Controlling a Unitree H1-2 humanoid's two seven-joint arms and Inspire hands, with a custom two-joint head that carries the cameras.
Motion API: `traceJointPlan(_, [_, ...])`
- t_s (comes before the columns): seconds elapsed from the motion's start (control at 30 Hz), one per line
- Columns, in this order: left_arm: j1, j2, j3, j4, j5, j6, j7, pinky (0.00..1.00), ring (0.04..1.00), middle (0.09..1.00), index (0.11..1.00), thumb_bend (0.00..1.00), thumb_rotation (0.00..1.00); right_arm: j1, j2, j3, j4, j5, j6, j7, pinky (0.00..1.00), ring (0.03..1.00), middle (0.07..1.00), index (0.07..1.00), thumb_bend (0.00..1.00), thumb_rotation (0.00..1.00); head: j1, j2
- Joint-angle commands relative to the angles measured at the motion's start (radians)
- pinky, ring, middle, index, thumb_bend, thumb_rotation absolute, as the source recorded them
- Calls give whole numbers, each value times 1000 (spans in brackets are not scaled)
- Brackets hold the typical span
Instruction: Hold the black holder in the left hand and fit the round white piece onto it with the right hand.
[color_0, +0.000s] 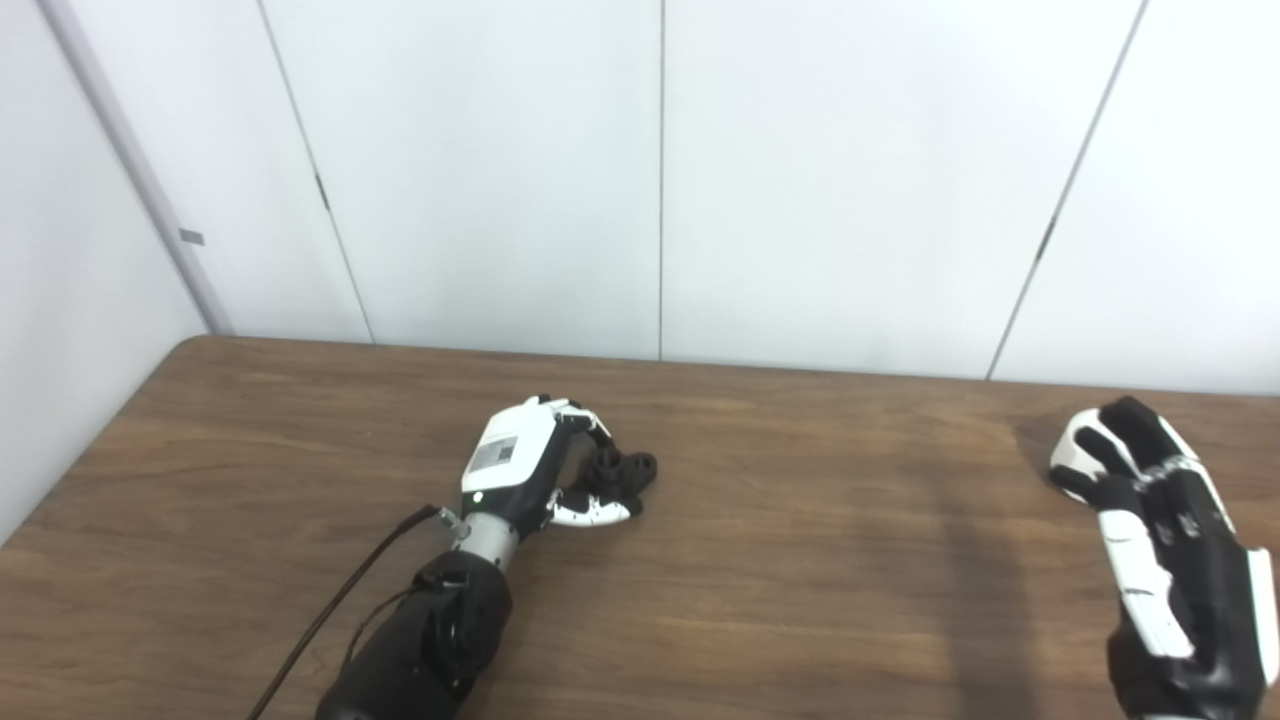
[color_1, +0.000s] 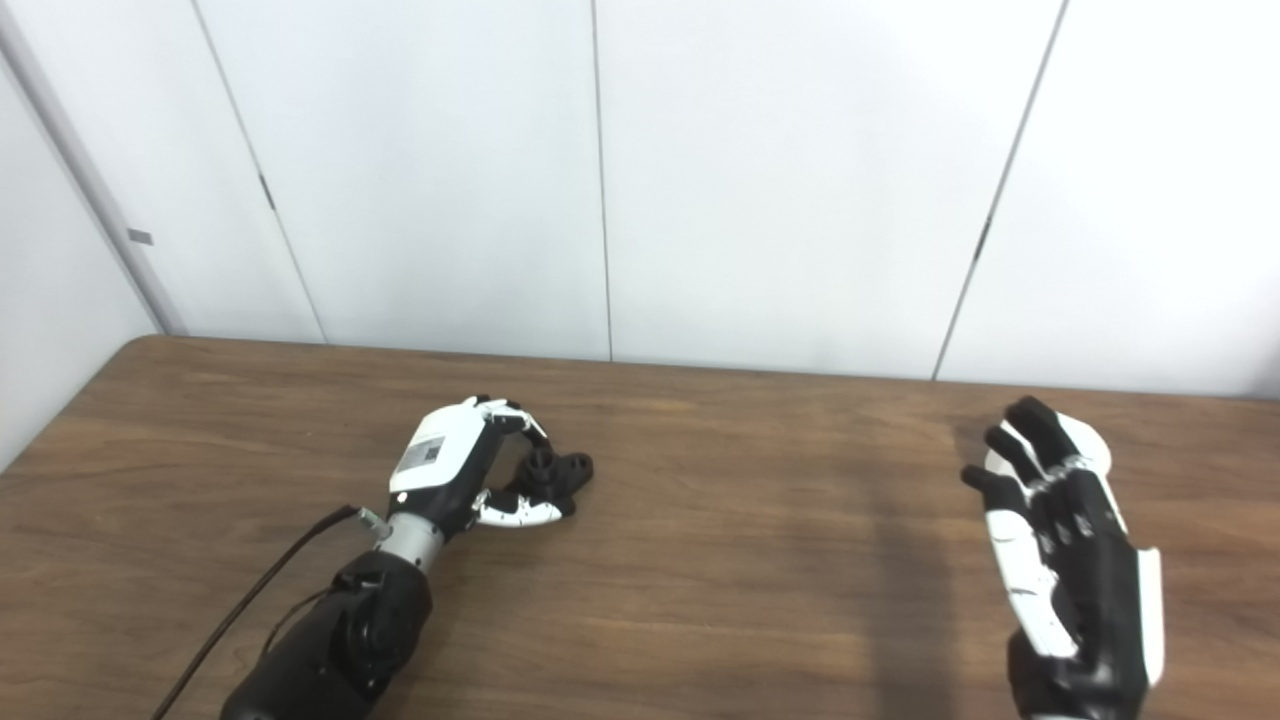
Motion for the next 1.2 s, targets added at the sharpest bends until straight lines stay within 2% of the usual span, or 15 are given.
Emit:
traceJointPlan(0.0, [-11, -5, 0, -48, 11, -20, -7, 984, 869, 725, 527, 1000, 264, -43, 1, 12, -43, -15, -16, 6, 713, 825, 855, 819, 360, 524, -14, 3])
traceJointPlan(0.17, [21, -29, -5, -100, 5, -37, -29, 996, 865, 722, 526, 1000, 263, -77, -4, 38, -39, -55, -12, 9, 700, 820, 854, 814, 353, 541, -46, 7])
traceJointPlan(0.33, [54, -62, -16, -149, 1, -53, -50, 1000, 866, 716, 515, 1000, 229, -117, 1, 61, -35, -95, -9, 8, 703, 815, 848, 808, 364, 511, -89, 16])
traceJointPlan(0.57, [88, -107, -46, -202, 33, -52, -78, 972, 860, 720, 517, 1000, 271, -167, 2, 88, -32, -189, -6, 2, 702, 796, 834, 802, 359, 481, -138, 22])
traceJointPlan(0.7, [104, -128, -53, -224, 37, -52, -99, 999, 876, 728, 527, 1000, 282, -184, -1, 90, -23, -276, -8, -12, 677, 784, 829, 789, 418, 431, -161, 22])
traceJointPlan(0.83, [110, -145, -49, -225, 31, -65, -106, 1000, 874, 728, 529, 1000, 275, -191, -7, 84, -11, -302, -15, -12, 648, 774, 824, 786, 478, 392, -174, 28])
traceJointPlan(0.93, [111, -155, -49, -221, 26, -74, -108, 1000, 873, 728, 526, 1000, 268, -187, -5, 88, -7, -319, -24, -14, 640, 766, 818, 784, 479, 360, -179, 30])
traceJointPlan(1.17, [106, -167, -48, -192, 27, -110, -92, 991, 872, 722, 525, 1000, 265, -176, 8, 99, -7, -326, -30, -14, 655, 778, 823, 784, 494, 353, -184, 26])
